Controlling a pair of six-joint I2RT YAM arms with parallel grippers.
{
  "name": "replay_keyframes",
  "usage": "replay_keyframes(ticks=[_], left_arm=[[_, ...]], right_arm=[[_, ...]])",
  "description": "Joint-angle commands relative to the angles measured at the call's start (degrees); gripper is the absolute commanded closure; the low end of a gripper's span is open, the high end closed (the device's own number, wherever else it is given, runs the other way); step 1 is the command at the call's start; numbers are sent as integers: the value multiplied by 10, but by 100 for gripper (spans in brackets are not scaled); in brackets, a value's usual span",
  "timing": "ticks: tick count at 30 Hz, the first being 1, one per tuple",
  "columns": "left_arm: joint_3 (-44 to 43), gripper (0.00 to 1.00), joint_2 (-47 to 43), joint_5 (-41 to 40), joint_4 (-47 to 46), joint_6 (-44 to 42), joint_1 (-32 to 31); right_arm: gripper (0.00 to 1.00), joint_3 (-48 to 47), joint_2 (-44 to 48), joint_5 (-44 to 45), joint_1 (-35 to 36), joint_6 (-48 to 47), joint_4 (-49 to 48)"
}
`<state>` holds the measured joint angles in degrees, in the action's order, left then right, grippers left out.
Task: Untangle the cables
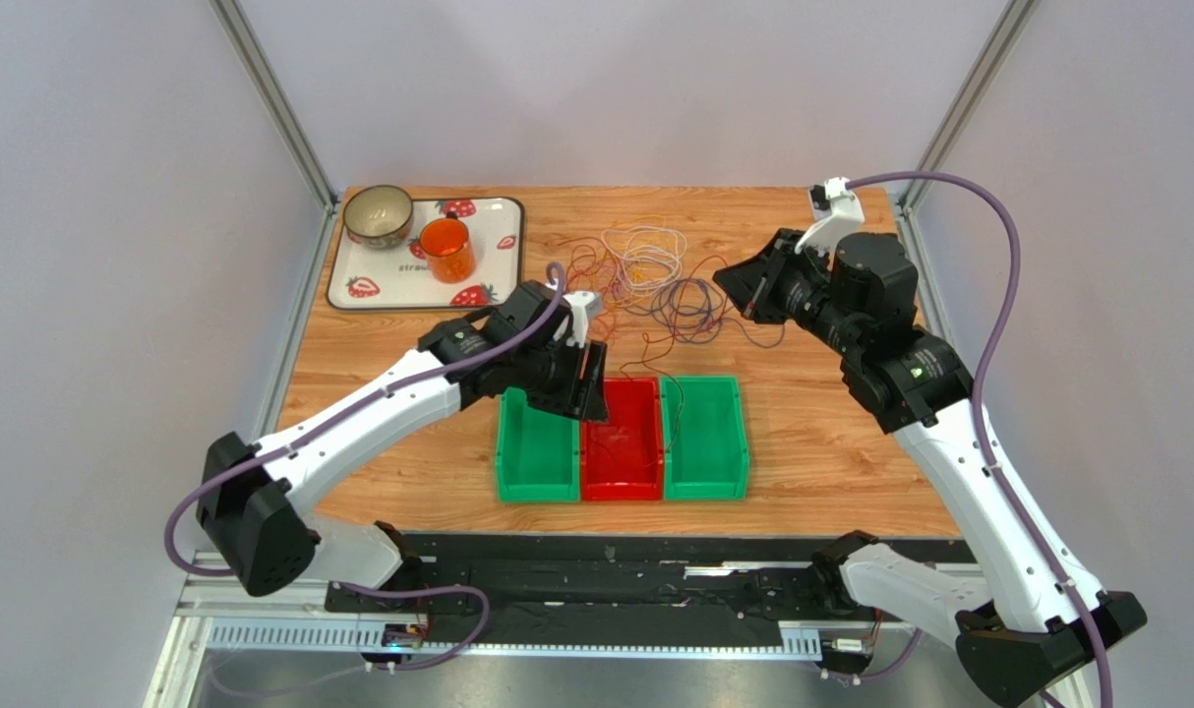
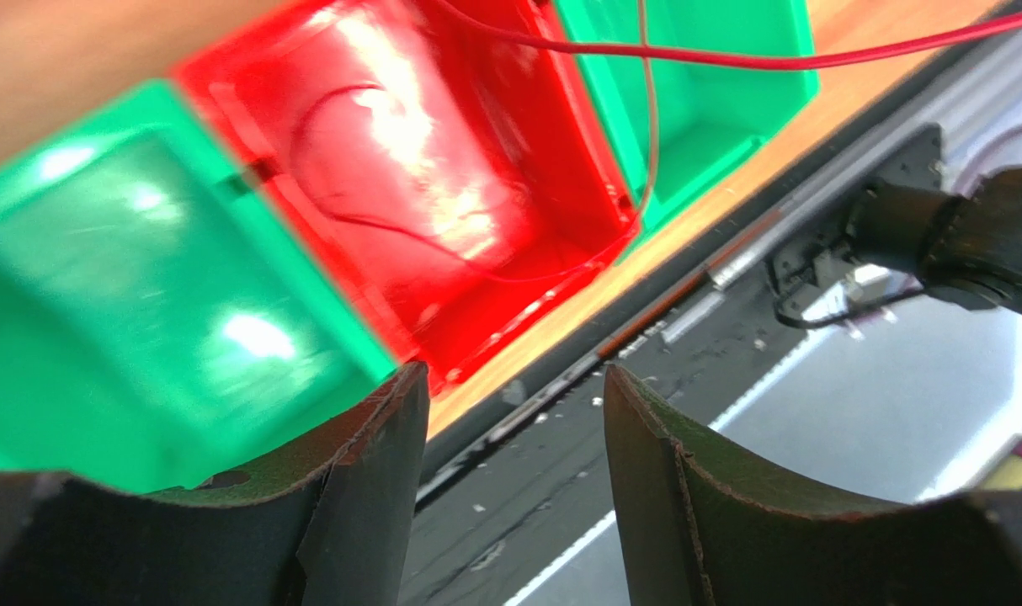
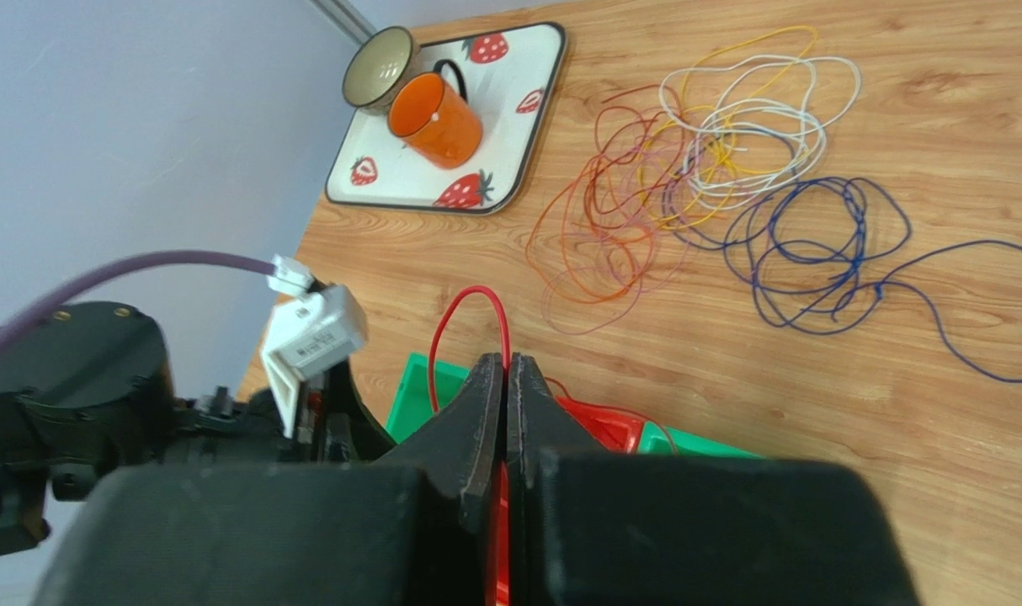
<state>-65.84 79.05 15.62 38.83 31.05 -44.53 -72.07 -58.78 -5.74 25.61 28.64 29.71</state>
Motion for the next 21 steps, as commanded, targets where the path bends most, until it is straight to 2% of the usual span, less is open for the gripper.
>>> replay_keyframes(ticks=[1, 4, 12, 16, 21], left_arm=[[-65, 38, -71, -144, 114, -42, -1], [-81, 38, -113, -217, 136, -65, 10], [-109, 36, -164, -269, 177, -136, 109], [-91, 36, -173, -271, 150, -171, 143], [-47, 37, -175, -265, 112, -167, 162]], right_arm=[[100, -23, 9, -52, 8, 18, -12], [100, -20, -1, -60, 34, 37, -26], [100, -46, -47, -21, 137, 53, -40], [100, -71, -78, 12, 177, 48, -37], [100, -54, -88, 27, 184, 61, -29]])
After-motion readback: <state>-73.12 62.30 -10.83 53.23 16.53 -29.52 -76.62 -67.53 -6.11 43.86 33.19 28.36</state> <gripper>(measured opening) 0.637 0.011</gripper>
